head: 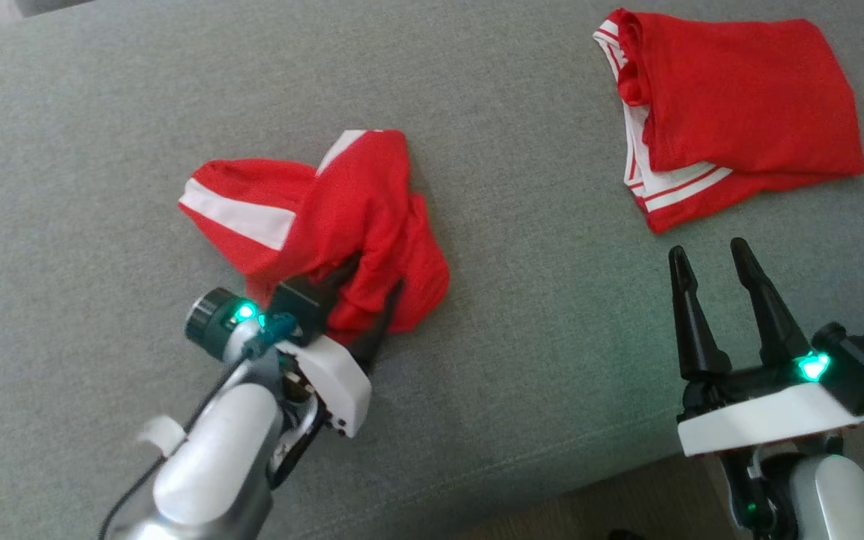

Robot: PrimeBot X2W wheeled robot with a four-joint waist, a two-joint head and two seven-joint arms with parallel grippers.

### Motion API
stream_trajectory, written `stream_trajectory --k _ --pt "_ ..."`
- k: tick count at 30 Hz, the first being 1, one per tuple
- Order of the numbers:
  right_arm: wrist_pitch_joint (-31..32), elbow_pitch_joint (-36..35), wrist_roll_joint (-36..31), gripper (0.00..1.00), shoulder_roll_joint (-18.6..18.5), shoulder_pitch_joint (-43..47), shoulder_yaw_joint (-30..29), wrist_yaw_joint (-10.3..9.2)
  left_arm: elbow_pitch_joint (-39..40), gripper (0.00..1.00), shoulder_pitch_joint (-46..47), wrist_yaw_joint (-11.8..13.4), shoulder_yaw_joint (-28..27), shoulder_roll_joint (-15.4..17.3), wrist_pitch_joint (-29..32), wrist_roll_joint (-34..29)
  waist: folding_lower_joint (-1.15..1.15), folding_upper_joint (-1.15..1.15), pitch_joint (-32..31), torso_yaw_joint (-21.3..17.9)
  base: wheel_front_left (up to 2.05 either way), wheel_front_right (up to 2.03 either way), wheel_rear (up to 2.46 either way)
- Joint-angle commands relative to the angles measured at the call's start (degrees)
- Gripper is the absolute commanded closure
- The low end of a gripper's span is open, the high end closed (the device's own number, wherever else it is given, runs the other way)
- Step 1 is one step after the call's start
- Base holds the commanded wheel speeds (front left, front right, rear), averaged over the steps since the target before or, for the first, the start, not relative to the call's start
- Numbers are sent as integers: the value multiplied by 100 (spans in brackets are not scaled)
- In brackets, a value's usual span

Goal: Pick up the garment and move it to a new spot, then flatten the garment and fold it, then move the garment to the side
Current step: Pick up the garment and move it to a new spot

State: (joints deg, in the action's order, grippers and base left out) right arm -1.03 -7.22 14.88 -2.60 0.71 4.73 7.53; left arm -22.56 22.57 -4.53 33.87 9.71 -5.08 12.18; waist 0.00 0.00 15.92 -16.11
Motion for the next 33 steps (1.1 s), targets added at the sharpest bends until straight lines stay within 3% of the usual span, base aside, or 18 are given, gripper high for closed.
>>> stream_trajectory --k 1,10,20,25,33 --pt "-60 -170 34 0 -28 -111 102 -4 170 0 226 15 -124 16 -143 -60 0 0 -4 -4 0 0 0" --pt "64 -137 -93 0 -28 -57 18 -4 859 0 -159 173 -154 141 -798 -71 0 0 -454 501 0 0 0" --pt "362 -277 -287 0 -28 45 -97 -4 1587 0 -856 994 -1231 414 -948 396 0 0 -892 1202 0 0 0" --pt "438 -323 -360 0 -28 111 -156 -4 1692 0 -1148 1198 -1677 565 -975 552 0 0 -997 1413 0 0 0" --pt "536 -335 -408 0 -28 264 -208 -4 2016 0 -1691 1179 -2136 825 -989 730 0 0 -1160 1568 0 0 0"
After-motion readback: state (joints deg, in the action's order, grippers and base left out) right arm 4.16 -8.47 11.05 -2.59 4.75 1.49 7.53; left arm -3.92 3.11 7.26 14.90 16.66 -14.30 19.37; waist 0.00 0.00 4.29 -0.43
